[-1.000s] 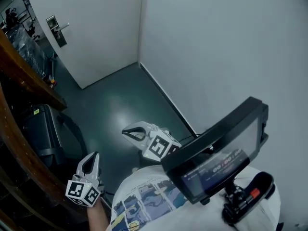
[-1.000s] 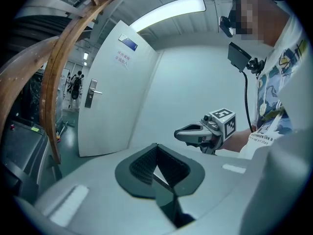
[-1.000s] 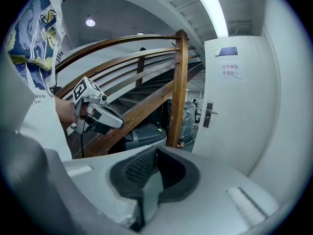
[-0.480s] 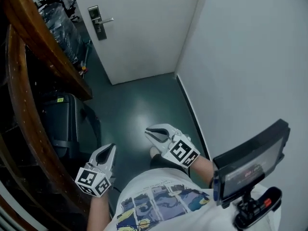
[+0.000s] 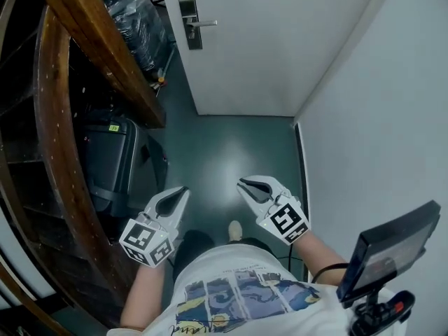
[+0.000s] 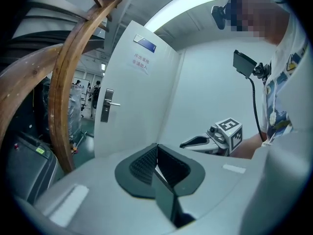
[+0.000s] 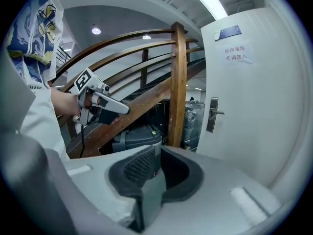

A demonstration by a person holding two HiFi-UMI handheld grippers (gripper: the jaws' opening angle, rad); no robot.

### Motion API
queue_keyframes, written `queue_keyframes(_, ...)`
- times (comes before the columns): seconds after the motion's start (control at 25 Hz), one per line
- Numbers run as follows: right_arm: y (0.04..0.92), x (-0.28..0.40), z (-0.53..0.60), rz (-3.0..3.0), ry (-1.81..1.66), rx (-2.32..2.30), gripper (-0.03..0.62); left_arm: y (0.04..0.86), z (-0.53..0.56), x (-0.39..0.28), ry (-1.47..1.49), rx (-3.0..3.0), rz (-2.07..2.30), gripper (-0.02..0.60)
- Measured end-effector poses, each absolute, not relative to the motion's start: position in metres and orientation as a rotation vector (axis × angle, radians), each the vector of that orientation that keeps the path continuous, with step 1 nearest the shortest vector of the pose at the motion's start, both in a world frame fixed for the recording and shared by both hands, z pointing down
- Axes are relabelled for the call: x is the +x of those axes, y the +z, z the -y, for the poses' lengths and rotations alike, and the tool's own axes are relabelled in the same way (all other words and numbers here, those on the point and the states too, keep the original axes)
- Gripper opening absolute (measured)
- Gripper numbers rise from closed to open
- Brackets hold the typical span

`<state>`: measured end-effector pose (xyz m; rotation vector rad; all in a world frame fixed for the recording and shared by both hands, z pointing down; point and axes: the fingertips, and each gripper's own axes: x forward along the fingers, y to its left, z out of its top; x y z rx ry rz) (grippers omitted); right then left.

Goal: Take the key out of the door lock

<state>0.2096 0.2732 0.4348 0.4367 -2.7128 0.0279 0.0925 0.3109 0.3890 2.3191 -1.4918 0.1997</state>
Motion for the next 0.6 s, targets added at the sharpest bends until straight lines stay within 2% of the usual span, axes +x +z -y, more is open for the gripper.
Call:
queue_keyframes(0.24, 0.445, 0.181, -0.228, 2.698, 0.020, 0.427, 0.029, 0.395, -0.260, 0.062, 0.195, 2.306, 1.511, 0.034)
queue_keyframes(0.6, 0.451, 0.107, -0.136, 2.606, -0.008, 0.533, 0.034, 0.389, -0.154, -0.028, 0.148, 2.394, 1.448, 0.057)
